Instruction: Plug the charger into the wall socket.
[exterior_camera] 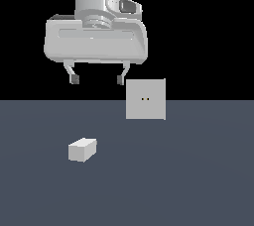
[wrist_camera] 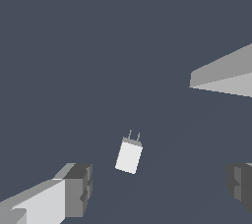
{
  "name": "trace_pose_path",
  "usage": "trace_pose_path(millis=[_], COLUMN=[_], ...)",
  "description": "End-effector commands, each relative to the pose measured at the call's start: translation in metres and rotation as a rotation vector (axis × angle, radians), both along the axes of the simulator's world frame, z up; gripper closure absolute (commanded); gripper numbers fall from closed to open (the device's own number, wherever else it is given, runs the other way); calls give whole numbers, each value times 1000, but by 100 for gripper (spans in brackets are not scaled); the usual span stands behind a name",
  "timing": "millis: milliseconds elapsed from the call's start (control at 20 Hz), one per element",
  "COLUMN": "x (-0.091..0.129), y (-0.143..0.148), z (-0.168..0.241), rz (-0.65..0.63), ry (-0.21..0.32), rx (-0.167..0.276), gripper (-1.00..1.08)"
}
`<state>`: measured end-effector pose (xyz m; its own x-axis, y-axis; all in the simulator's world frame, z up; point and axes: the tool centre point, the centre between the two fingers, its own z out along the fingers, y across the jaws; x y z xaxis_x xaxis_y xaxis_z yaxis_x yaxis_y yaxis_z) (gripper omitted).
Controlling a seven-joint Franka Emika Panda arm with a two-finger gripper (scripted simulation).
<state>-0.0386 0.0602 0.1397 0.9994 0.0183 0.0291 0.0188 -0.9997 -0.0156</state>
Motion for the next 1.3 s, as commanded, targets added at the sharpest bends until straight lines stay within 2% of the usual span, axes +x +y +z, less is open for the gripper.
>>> trace_pose_path(millis=[0, 750, 1250], x=[-5, -30, -36], y=[1, 12, 16], z=[-7, -51, -71], rz=[-26, -192, -260], ry=[-26, -194, -262], rx=[-3, -28, -44], gripper=[-92, -92, -92])
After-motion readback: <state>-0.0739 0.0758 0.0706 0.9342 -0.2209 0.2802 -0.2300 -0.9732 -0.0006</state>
